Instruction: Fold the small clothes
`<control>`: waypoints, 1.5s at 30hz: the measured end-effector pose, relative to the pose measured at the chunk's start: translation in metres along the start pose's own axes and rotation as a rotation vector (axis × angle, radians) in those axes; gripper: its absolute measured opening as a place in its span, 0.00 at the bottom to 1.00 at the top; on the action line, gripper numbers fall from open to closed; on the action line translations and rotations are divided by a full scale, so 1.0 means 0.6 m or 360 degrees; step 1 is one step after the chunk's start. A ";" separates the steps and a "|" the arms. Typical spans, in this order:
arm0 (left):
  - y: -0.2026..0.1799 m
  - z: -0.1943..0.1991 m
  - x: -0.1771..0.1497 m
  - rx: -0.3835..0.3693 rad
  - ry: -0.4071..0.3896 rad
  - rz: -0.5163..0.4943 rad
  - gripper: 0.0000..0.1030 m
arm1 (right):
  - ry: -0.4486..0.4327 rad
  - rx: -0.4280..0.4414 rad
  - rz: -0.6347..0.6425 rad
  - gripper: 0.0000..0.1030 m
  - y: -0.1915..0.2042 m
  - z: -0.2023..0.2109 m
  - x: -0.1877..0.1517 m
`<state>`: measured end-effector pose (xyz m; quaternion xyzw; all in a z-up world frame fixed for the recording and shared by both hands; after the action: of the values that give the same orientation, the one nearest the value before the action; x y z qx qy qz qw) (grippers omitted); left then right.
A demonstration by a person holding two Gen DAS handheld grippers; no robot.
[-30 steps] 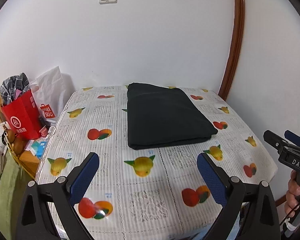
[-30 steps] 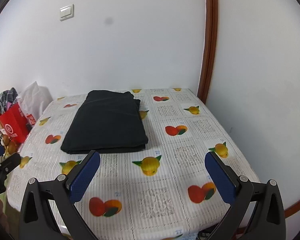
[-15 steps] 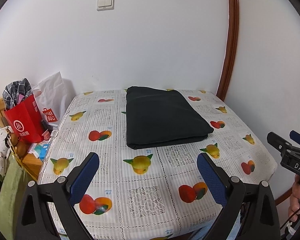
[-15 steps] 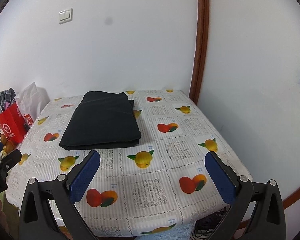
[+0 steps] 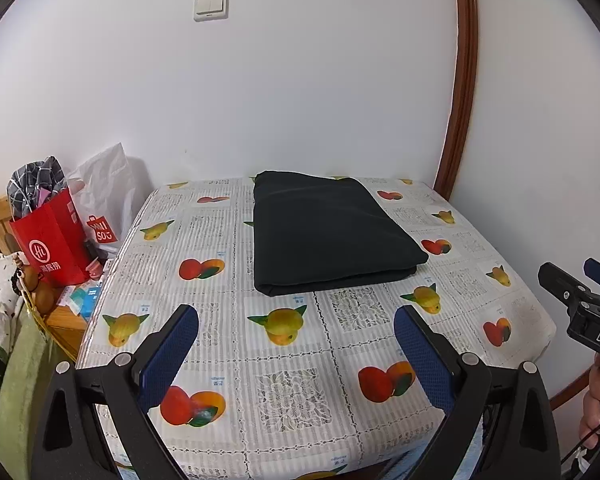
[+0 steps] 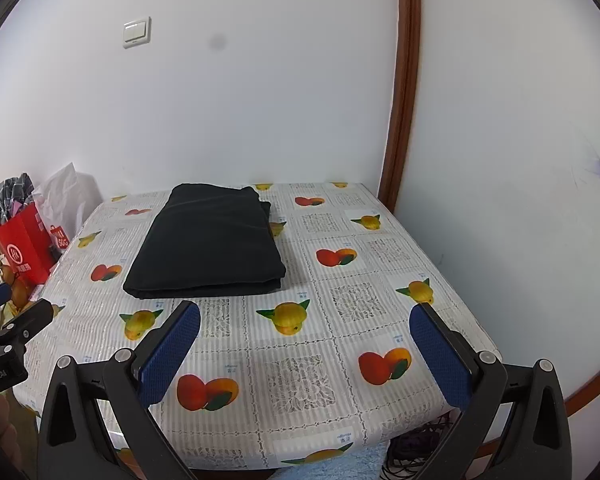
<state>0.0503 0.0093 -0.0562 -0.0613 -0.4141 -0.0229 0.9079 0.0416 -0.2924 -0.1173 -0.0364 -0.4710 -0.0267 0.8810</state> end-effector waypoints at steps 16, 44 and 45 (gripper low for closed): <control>0.000 -0.007 -0.003 -0.0008 0.0026 -0.0003 0.96 | 0.0015 0.0004 -0.0005 1.00 -0.006 -0.005 -0.003; -0.001 -0.006 -0.007 -0.0012 0.0027 0.0002 0.96 | 0.0026 0.0006 -0.0009 1.00 -0.001 -0.008 -0.007; -0.001 -0.006 -0.007 -0.0013 0.0027 0.0002 0.96 | 0.0025 0.0007 -0.0010 1.00 0.000 -0.008 -0.007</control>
<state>0.0501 0.0082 -0.0615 -0.0649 -0.4064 -0.0246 0.9110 0.0431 -0.2929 -0.1237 -0.0329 -0.4642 -0.0287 0.8846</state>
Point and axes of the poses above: each gripper's, at about its wrist camera, not at the fingertips, and z roughly against the way its jaws point, y to its left, x to its top, the point moved 8 cm from there along -z, roughly the way its jaws point, and after that the axes turned 5 degrees about y, right-handed, at the moved point
